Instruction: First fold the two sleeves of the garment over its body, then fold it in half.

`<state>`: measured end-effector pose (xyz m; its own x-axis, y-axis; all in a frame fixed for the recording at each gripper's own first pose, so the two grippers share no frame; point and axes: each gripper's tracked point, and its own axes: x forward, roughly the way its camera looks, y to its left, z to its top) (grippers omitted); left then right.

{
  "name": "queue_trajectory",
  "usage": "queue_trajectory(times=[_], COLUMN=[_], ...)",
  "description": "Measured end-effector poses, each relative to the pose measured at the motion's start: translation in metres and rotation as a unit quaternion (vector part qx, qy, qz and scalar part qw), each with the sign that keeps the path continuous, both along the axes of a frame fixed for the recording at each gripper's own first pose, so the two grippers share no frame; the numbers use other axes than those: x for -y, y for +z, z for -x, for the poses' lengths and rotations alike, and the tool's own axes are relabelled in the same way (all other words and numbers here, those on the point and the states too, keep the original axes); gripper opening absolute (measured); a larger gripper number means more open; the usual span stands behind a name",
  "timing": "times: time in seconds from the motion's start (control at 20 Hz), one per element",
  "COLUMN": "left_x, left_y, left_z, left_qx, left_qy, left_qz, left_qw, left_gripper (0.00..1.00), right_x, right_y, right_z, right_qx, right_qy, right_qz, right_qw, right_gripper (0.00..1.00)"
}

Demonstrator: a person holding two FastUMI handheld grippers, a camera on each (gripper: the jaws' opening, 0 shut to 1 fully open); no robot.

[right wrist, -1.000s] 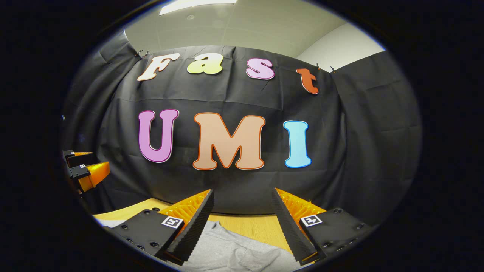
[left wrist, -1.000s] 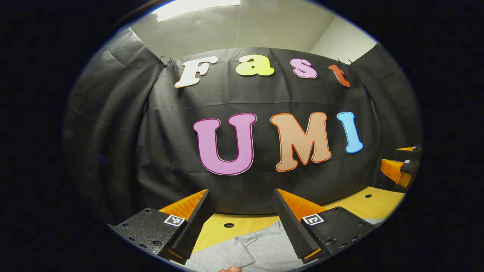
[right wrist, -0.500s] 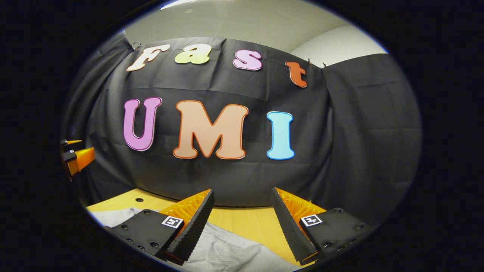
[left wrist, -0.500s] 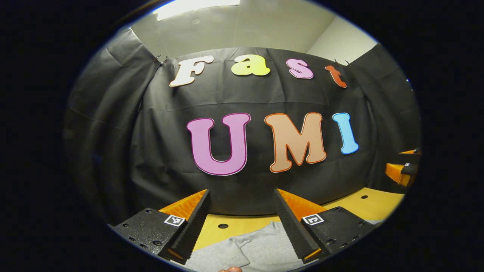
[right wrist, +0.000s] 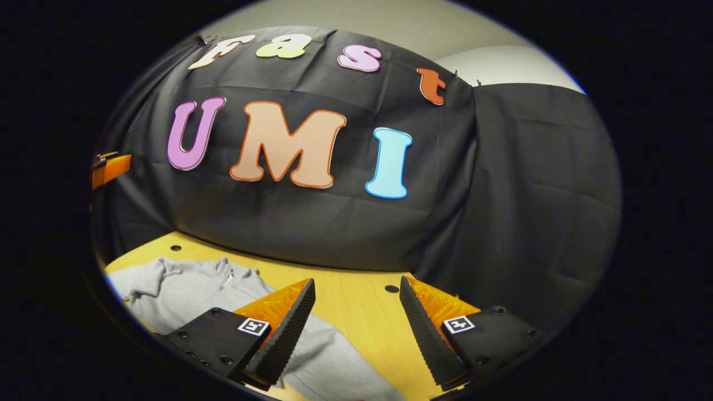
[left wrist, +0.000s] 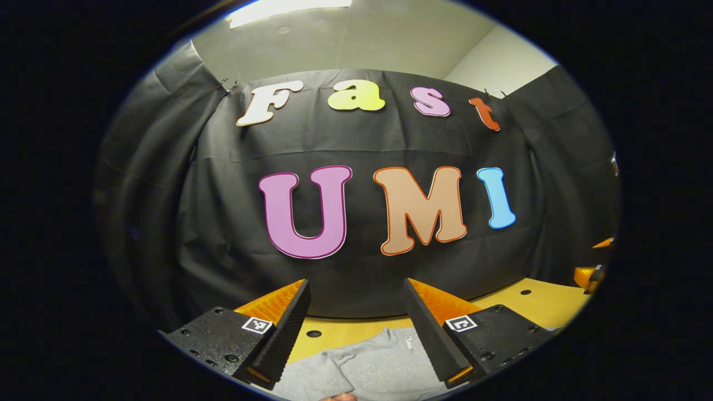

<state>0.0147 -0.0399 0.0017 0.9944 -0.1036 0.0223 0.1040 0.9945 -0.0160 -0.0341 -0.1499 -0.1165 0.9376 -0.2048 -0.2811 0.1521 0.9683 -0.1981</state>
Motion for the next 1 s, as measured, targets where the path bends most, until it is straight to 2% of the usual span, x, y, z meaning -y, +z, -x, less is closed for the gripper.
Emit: queue_trajectory(times=[0.4, 0.55, 0.7, 0.75, 0.8, 1.0], left_x=[0.019, 0.024, 0.029, 0.030, 0.031, 0.038], left_y=[-0.001, -0.003, -0.004, -0.003, -0.002, -0.008], left_z=[-0.002, -0.001, 0.000, 0.001, 0.001, 0.003], left_qx=[-0.004, -0.007, -0.011, -0.009, -0.009, -0.017], left_qy=[-0.017, -0.022, -0.027, -0.028, -0.028, -0.034], left_qz=[-0.004, -0.006, -0.012, -0.012, -0.013, -0.017], left_qw=[1.000, 1.000, 1.000, 1.000, 0.999, 0.999], left_gripper=[0.96, 0.96, 0.96, 0.93, 0.96, 0.96], right_x=[0.066, 0.078, 0.089, 0.093, 0.098, 0.096], right_y=[-0.079, -0.102, -0.137, -0.149, -0.162, -0.193], right_z=[0.053, 0.071, 0.097, 0.109, 0.125, 0.163], right_qx=[-0.114, -0.147, -0.204, -0.226, -0.249, -0.309], right_qy=[-0.037, -0.041, -0.036, -0.038, -0.039, -0.038], right_qz=[-0.003, -0.024, -0.056, -0.061, -0.066, -0.088], right_qw=[0.993, 0.988, 0.977, 0.972, 0.966, 0.946], right_gripper=[0.98, 0.98, 0.98, 0.98, 0.98, 0.98])
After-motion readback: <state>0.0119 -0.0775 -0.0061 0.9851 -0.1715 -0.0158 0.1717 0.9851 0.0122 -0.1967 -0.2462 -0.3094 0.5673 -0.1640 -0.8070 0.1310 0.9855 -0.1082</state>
